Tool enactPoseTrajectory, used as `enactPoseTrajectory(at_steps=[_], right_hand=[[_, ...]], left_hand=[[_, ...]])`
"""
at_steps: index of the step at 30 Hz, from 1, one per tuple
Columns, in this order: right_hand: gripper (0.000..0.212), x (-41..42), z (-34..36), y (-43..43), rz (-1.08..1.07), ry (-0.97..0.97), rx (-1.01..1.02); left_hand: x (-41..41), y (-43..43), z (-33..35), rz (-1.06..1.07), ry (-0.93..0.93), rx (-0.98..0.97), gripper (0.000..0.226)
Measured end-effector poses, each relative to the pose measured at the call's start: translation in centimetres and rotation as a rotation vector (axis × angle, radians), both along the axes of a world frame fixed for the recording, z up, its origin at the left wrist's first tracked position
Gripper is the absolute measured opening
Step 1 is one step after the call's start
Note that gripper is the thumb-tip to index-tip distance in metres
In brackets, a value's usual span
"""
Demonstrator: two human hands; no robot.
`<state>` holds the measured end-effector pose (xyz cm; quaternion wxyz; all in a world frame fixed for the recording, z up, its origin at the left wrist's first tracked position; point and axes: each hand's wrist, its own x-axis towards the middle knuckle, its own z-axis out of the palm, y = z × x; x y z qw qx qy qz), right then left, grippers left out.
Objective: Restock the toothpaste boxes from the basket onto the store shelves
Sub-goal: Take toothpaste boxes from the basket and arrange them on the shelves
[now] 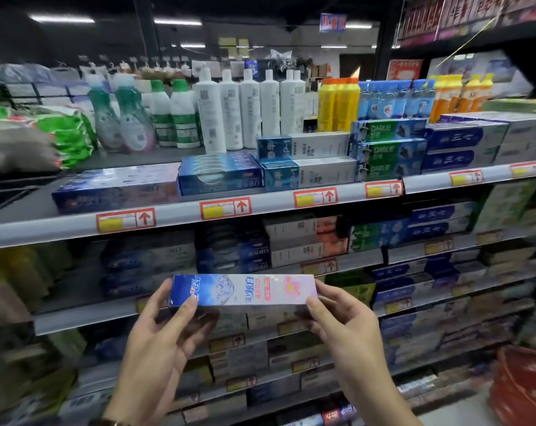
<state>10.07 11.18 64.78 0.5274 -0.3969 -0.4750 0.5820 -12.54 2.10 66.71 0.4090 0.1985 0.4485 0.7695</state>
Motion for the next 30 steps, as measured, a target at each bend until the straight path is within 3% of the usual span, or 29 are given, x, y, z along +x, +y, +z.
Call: enactPoseTrajectory(at_steps=[12, 18, 23, 30], right_hand=[[0.025, -10.0, 2.2, -1.4, 0.05, -0.017, 0.064], [0.025, -14.5, 2.7, -2.3, 0.048, -0.004, 0.083], [0.026, -17.9, 2.9, -2.9, 0.038, 0.019, 0.091], [0.026, -20.8, 2.9, -3.2, 0.014, -0.004, 0.12]], left_hand=[[-9.1, -3.2, 1.2, 0.089, 0.047, 0.075, 0.038], [-14.0, -4.0, 1.2, 0.093, 0.066, 0.118, 0.046], [-18.4, -4.9, 0.5, 0.035, 0.15, 0.107, 0.055], [-21.9, -5.0, -0.3, 0.116, 0.275, 0.073, 0.051]])
